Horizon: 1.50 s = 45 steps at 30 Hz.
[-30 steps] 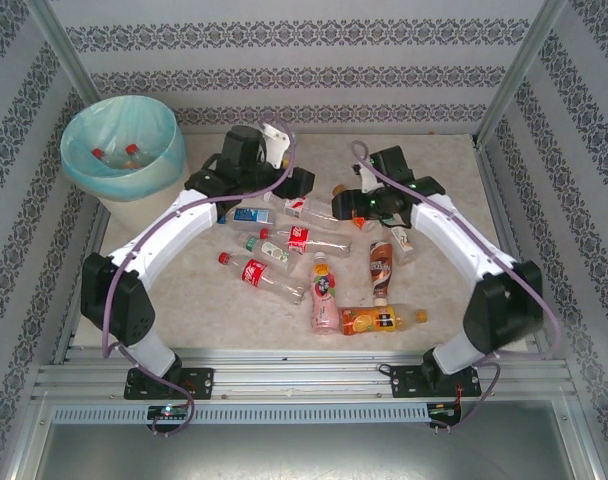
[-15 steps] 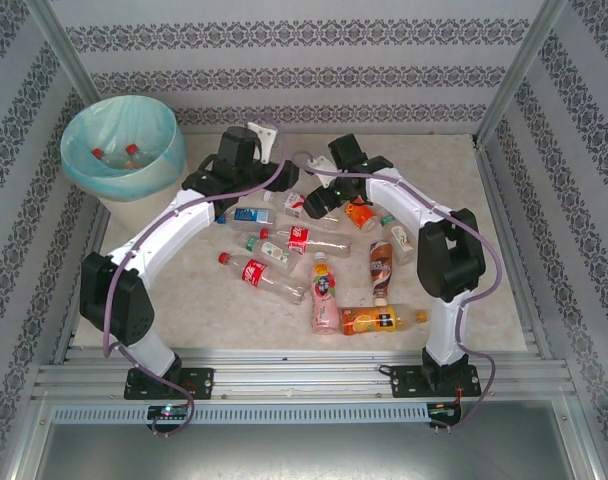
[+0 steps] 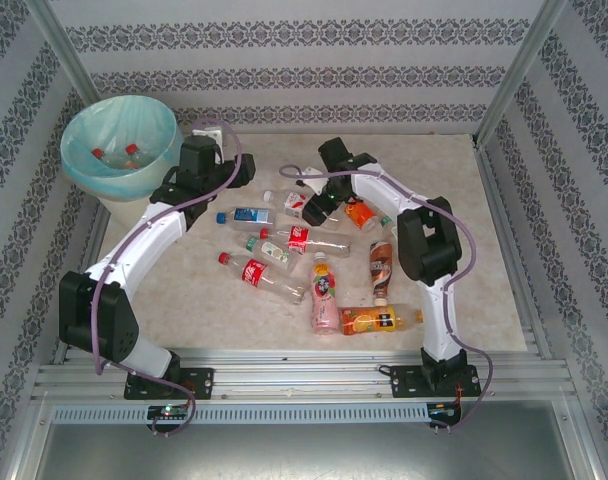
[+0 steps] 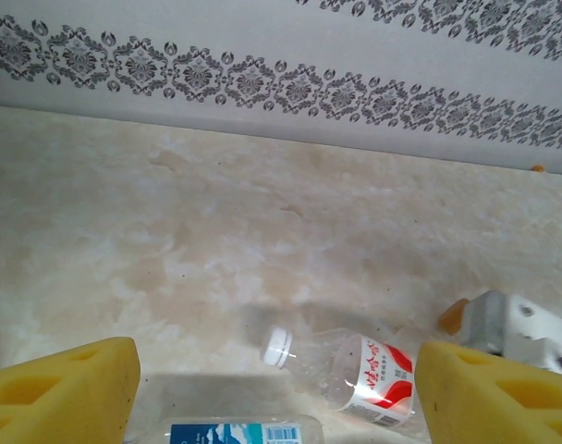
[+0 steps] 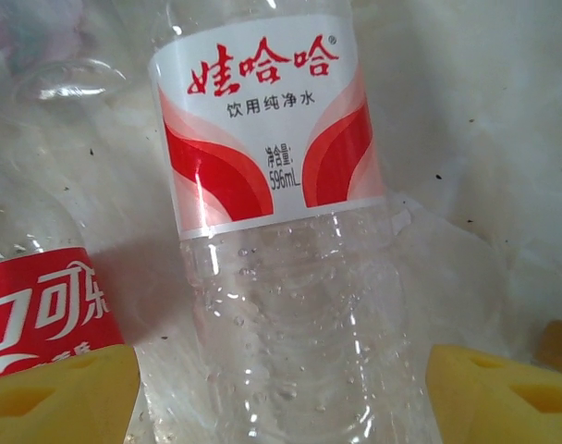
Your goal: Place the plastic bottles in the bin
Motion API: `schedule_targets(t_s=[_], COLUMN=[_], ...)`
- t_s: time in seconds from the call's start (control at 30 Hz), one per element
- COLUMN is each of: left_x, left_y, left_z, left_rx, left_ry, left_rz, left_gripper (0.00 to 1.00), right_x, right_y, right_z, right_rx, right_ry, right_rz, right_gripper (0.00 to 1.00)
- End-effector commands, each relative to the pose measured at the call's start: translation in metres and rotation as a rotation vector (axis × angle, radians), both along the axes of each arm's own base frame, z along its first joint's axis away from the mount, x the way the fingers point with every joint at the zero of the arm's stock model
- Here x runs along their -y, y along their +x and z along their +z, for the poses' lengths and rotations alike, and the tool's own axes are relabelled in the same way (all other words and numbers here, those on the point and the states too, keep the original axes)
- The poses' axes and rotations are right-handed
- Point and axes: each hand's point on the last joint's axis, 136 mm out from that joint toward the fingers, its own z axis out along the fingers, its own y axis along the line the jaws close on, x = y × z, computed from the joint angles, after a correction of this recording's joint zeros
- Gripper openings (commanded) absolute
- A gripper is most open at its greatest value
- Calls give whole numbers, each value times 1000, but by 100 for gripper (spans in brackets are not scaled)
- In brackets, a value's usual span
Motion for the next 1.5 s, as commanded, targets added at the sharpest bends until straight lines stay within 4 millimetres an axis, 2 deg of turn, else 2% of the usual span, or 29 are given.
schedule_targets(t_s=[0.0,0.4,0.5,0.63,0.9,1.07,1.23,1.4,1.47], left_x=[7,14,16,16,11,12,14,22,23], left_y=[0,0,-1,0,1,-5,-10,-20,-25], left_z=[20,15,15,15,36,36,44,70,79], left_rx=[57,31,31,39,89,91,104,149,162], left_ry=[-62,-63,-63,-51,2,-12,-28,-72,-75], left_rz=[-14,-55,-64,-73,-74,-81,-100,-153,-166], left_gripper=[78,78,78,78,78,78,79,79,79], right_x=[-1,-6,-3,-4,-9,-9,-5,-6,-5], right_y=[-4,-1,-2,-2,-5,1,9,7,2], right_z=[-9,-28,-32,-28,-1,23,56,104,116], right_rx=[-20,-47,-59,-67,-29,37,124,204,227], right_ry=[-69,-101,-127,-130,-95,-79,-69,-6,17], right_rz=[61,90,97,85,66,49,6,-57,-79], right_gripper=[81,76,73,67,59,56,55,55,55])
